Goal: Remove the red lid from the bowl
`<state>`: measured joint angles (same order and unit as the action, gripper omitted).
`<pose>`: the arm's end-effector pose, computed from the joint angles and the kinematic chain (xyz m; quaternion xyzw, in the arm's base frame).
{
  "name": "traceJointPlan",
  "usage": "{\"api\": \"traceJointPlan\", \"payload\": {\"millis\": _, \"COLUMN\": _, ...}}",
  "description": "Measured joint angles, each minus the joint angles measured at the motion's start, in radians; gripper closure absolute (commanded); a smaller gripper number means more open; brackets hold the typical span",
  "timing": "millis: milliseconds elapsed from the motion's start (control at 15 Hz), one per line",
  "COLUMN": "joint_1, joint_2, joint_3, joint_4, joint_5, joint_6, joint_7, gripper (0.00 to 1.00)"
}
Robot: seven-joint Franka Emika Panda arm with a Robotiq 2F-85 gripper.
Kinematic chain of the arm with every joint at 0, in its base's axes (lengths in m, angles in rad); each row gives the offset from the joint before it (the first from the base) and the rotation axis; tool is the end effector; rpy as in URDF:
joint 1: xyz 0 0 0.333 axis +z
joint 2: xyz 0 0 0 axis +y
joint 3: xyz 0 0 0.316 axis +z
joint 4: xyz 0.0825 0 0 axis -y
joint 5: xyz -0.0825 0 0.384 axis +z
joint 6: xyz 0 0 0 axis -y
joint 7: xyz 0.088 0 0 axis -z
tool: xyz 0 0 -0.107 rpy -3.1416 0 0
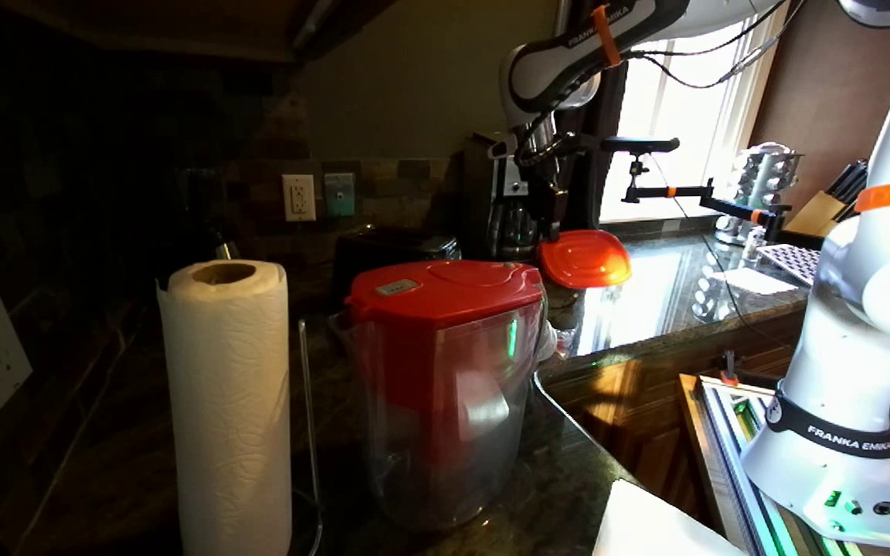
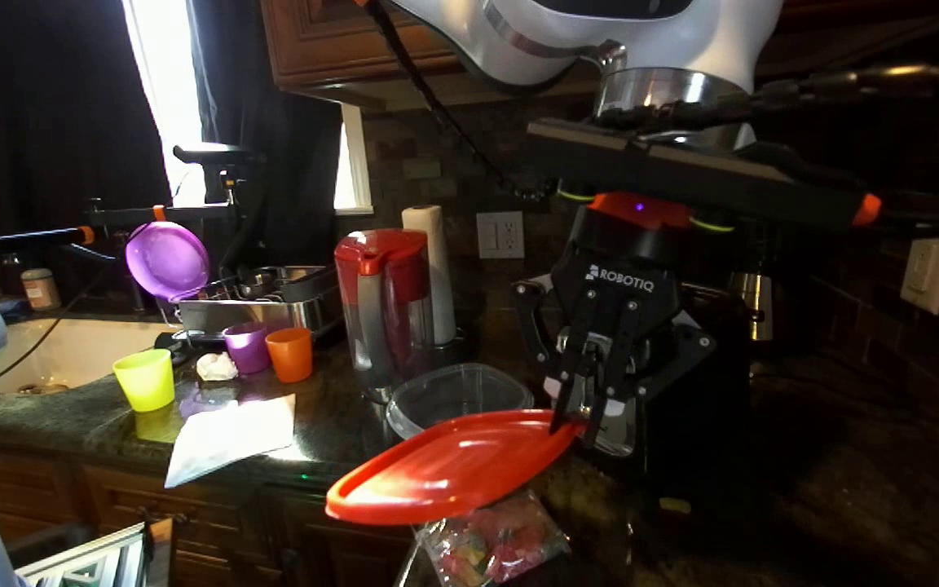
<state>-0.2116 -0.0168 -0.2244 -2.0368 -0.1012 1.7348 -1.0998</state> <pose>0.4614 -0.2255 0.4306 -0.9296 -0.3368 0.1344 0.0654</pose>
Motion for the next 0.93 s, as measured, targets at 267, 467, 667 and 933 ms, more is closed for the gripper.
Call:
{"api": "traceJointPlan", "payload": {"millis": 267, "joint_1": -0.018, "joint_2": 0.004, "joint_3": -0.019, "joint_4": -0.037, "joint_5": -0.086, "joint_6": 0.062, "joint_7": -0.015, "gripper": 0.95}}
{"api": "traceJointPlan", "payload": {"millis": 467, "joint_1": -0.036, "joint_2": 0.010, "joint_3": -0.036, "joint_4": -0.070, "joint_5": -0.124, "joint_6": 0.164, "joint_7": -0.017, "gripper": 0.95}}
{"api": "traceJointPlan", "payload": {"millis": 667, "joint_1": -0.053, "joint_2": 0.021, "joint_3": -0.051, "joint_4": -0.096, "joint_5": -0.125, "joint_6": 0.257, "joint_7": -0.017, "gripper": 0.95}}
{"api": "traceJointPlan", "payload": {"millis": 933, "joint_1": -0.064, "joint_2": 0.044, "joint_3": -0.056, "joint_4": -0.117, "joint_5": -0.105, "joint_6": 0.336, "joint_7": -0.013, "gripper": 0.95}}
